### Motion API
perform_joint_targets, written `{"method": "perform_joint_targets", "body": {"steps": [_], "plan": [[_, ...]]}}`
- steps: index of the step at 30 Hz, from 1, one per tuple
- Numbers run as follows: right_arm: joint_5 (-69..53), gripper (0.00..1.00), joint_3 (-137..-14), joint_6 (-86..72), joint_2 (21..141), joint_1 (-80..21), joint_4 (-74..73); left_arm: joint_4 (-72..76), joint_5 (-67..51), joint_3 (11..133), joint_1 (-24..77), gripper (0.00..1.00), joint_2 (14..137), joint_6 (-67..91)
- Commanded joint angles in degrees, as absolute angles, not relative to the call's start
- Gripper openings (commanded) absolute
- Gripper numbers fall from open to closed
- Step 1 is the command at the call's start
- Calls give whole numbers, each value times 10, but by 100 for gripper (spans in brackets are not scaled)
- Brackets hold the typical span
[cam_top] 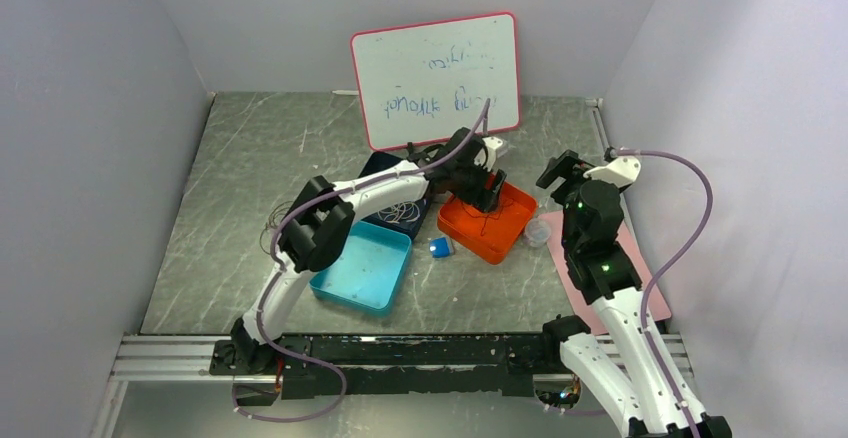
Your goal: Untangle the cables
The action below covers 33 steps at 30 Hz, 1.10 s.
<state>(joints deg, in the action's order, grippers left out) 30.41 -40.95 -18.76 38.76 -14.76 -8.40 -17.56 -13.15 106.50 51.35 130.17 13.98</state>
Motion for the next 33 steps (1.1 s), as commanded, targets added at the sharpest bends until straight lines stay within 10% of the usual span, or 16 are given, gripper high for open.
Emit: {"method": "perform_joint_targets", "body": {"steps": [1,20,33], "plan": [[299,83,-407,-173,390,-144,-75,-173,-83,1094,511,85,1240,128],[239,81,-406,-169,419,-145,-76,-169,-59,1071,501,94,1139,109],[44,76,-586,-158,741,-111,-149,-132,-14,835,399,90,941,167]]}}
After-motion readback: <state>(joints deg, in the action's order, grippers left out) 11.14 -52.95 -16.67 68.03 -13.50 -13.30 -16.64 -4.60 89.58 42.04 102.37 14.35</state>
